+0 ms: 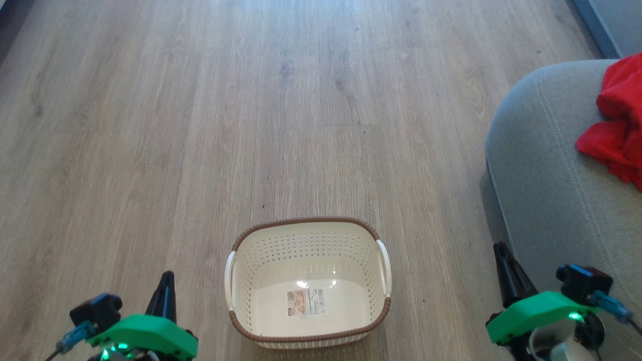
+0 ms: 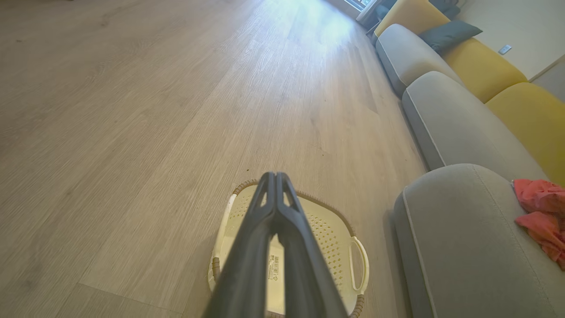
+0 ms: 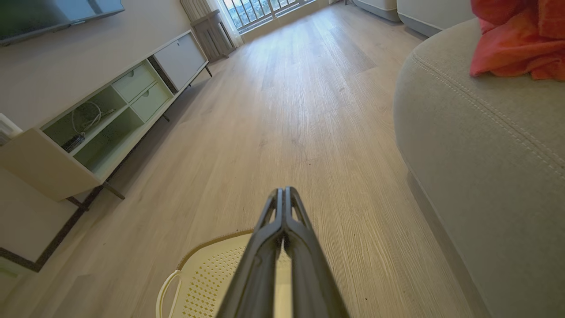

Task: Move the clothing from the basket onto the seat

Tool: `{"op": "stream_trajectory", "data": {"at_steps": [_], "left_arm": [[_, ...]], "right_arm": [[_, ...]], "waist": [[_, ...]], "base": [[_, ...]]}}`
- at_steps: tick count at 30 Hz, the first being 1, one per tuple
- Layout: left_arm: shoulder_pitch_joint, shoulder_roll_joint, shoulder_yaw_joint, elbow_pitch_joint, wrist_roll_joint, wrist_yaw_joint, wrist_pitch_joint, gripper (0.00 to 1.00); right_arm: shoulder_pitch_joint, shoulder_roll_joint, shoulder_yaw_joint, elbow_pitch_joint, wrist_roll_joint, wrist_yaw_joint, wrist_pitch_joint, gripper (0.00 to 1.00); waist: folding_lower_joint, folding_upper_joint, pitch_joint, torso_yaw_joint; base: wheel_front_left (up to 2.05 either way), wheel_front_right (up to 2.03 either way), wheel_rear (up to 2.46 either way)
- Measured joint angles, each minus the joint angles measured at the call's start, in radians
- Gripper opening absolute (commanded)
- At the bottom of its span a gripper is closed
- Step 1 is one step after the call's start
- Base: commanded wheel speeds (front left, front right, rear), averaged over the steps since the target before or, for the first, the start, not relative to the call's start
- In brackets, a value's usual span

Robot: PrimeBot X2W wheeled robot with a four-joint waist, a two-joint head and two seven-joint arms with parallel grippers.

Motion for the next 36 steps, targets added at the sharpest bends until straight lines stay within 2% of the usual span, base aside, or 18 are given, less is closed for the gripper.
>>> {"op": "stream_trajectory", "data": {"at_steps": [36], "left_arm": [[-0.016, -0.005, 0.038, -0.041, -0.361, -0.028, 0.097, 0.00]], "right_arm": [[-0.018, 0.007, -0.056, -0.026, 0.411, 0.000, 0.106, 0.00]], "waist": [[0.0000, 0.0000, 0.002, -0.003]], "base": [[0.00, 0.00, 0.00]]}}
